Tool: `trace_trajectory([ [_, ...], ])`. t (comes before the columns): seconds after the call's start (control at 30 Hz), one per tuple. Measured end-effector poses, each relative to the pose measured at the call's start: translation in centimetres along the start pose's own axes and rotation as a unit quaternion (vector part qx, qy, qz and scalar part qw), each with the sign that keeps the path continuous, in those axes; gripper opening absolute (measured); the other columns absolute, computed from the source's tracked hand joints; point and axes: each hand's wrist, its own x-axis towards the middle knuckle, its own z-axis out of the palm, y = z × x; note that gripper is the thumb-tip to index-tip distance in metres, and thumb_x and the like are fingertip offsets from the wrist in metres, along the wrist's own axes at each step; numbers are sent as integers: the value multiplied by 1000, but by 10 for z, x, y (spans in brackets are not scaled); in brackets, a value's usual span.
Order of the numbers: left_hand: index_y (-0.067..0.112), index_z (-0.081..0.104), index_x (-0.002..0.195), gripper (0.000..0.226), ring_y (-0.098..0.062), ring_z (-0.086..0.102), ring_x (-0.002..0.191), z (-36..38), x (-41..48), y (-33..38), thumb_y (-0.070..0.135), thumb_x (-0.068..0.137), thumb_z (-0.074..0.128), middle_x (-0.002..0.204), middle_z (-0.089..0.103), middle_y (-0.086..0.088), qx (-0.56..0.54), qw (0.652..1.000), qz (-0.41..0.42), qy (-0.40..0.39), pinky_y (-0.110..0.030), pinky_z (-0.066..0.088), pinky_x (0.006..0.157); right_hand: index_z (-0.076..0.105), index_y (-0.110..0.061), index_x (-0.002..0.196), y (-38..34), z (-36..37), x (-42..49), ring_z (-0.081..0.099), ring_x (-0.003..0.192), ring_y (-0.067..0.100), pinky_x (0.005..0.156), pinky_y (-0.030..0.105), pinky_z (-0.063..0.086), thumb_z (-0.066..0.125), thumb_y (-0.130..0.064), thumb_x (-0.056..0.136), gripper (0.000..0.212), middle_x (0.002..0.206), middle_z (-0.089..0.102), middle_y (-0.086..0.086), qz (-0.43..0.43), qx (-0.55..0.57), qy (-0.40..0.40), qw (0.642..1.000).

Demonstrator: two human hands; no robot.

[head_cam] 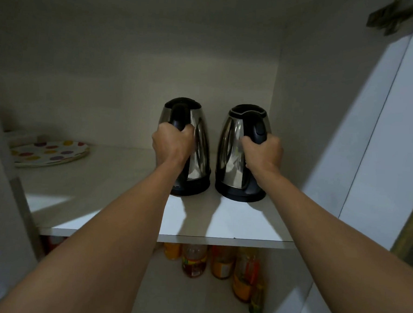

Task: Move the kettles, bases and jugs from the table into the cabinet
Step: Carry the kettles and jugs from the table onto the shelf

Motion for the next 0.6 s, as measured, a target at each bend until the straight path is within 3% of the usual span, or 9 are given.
trace_trajectory([
  [0.27,2,66,94,30,-27,67,72,10,12,-1,30,87,60,84,69,-12,1,999,-3,-37,-21,43,50,66,-15,71,3,-2,12,64,63,30,65,45,61,67,-23,73,8,63,63,6,37,14,-4,999],
  [0.47,10,55,89,17,-11,52,57,16,20,-14,26,91,57,68,50,5,-4,1000,-12,-17,-15,31,42,63,-17,67,3,-1,20,60,54,24,53,30,48,67,-23,74,10,56,60,3,55,3,10,998],
  [0.6,7,61,98,21,-18,53,70,15,19,-19,24,87,59,81,54,-1,0,1000,-20,-17,-21,39,59,62,-20,66,7,4,14,63,59,28,56,37,53,66,-20,71,6,59,61,4,50,0,46,998],
])
